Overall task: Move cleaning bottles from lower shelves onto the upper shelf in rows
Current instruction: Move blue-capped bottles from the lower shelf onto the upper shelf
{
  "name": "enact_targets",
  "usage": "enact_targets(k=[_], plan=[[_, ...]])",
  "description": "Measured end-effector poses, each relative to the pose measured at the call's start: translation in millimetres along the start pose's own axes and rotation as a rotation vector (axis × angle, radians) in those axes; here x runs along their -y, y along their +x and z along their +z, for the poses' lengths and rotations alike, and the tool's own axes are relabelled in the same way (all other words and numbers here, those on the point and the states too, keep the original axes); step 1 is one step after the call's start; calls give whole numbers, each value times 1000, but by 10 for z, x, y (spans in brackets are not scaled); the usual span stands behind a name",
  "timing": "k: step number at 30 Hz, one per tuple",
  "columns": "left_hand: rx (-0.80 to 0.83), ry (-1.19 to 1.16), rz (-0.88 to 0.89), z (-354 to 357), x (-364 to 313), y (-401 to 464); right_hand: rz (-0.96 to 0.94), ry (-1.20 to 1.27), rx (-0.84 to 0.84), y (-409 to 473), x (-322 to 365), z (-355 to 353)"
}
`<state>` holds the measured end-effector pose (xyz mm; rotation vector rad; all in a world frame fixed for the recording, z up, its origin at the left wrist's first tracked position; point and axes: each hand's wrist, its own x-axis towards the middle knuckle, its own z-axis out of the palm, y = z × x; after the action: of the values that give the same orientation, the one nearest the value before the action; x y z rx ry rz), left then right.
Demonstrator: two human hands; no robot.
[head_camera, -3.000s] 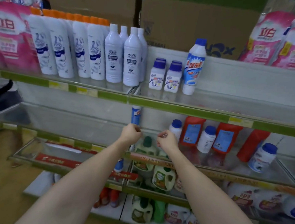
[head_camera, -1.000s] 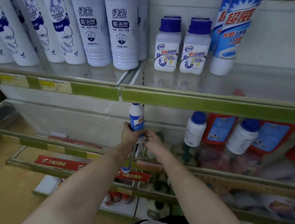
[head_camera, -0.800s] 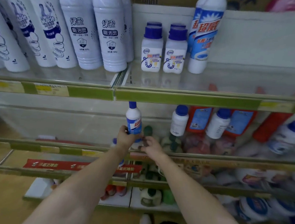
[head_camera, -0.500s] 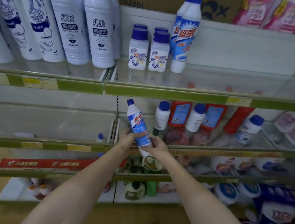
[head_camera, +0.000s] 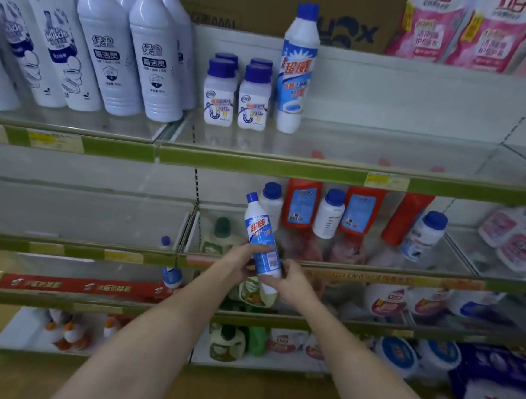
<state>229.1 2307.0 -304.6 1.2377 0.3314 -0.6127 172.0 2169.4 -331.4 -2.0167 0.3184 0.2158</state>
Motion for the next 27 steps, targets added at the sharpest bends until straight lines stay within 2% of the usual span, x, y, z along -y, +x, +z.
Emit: enact_targets(k=[3,7,11,13,15,19,21,23,27], plan=[[-81,-18,1,168,131,26,-12,-170,-50,-123,-68,-91],[-114,-34,-33,313,327,21,-132,-665,-247,-287,-191,-108],[-178,-120,-49,479,589,3,-234,-785,-330,-451,-362,-117],[-210,-153,-59,546,731,-23,-226,-767,-272,-457,-519,-153],[-208,-198,-57,601,850,-90,-165,-662,-146,-428,-703,-201],[-173,-248,-41,618,1005,-199,41,-77,285,-441,-889,-383],[-110,-229,-38,599,1040,-268,95,37,438,-490,-936,-451],[-72,-144,-48,589,1018,-360,105,-7,438,-521,-969,-412],[-135,-20,-76,524,958,-407,84,-119,269,-528,-1080,-157]])
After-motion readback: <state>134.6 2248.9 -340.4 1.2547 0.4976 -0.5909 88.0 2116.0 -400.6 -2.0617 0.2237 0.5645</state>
